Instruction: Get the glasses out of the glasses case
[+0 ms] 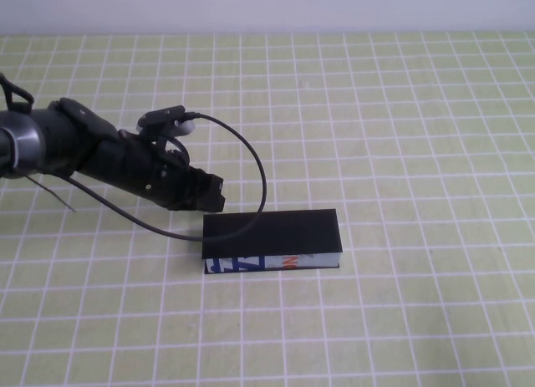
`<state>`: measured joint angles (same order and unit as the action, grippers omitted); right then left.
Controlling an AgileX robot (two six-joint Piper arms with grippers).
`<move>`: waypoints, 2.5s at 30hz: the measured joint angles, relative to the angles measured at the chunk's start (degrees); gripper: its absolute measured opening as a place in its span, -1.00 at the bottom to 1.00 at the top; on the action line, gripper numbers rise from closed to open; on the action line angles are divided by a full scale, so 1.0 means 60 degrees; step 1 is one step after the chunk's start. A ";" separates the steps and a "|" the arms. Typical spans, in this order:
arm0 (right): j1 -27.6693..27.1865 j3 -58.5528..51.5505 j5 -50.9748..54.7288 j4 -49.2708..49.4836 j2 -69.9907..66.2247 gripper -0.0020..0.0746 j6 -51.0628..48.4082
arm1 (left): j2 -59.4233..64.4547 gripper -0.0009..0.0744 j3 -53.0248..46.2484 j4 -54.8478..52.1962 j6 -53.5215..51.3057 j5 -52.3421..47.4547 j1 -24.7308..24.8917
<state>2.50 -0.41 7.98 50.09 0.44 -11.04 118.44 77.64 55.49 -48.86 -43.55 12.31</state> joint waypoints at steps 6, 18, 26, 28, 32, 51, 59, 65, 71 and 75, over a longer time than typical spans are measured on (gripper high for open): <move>0.0000 0.2135 0.3234 -0.0114 -0.2097 -0.99 -0.0147 | 0.0000 -0.99 0.0000 0.0000 0.0000 -0.0079 0.0000; 0.0455 0.6687 0.6166 -0.0883 -0.9664 -0.99 -0.3212 | 0.0000 -0.99 0.0000 -0.0051 0.0000 -0.0229 0.0000; 0.3935 0.9445 0.5250 -0.2432 -1.3116 -0.99 -0.3275 | 0.0000 -0.99 0.0000 -0.0051 0.0000 -0.0243 0.0000; 0.4798 1.0067 0.5068 -0.3197 -1.3873 -0.99 -0.3381 | 0.0000 -0.99 0.0000 -0.0051 0.0000 -0.0266 0.0000; 0.6098 1.0954 0.4852 -0.4873 -1.5105 -0.99 -0.3804 | 0.0000 -0.99 0.0000 -0.0051 -0.0010 -0.0287 0.0000; 0.6942 1.1687 0.2359 -0.8254 -1.7559 -0.03 -0.4966 | 0.0000 -0.99 0.0000 -0.0051 -0.0010 -0.0307 0.0000; 0.6942 1.1702 0.2011 -0.9024 -1.8012 -0.04 -0.4980 | 0.0000 -0.99 0.0000 -0.0051 -0.0010 -0.0454 0.0000; 0.6942 1.1708 0.1667 -0.9342 -1.8116 -0.23 -0.4980 | 0.0000 -0.99 0.0000 -0.0051 -0.0010 -0.0535 0.0000; 0.6960 1.1723 0.1658 -0.9432 -1.8093 -0.74 -0.5085 | 0.0000 -0.99 0.0018 -0.0026 -0.0129 -0.0514 0.0000; 0.6979 1.1723 0.1698 -0.9461 -1.7936 -0.86 -0.5061 | 0.0000 -0.99 0.0053 -0.0010 -0.0170 -0.0514 0.0000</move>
<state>44.38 69.92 18.17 -6.67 -107.18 -41.40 118.44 77.96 55.43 -49.88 -46.64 12.31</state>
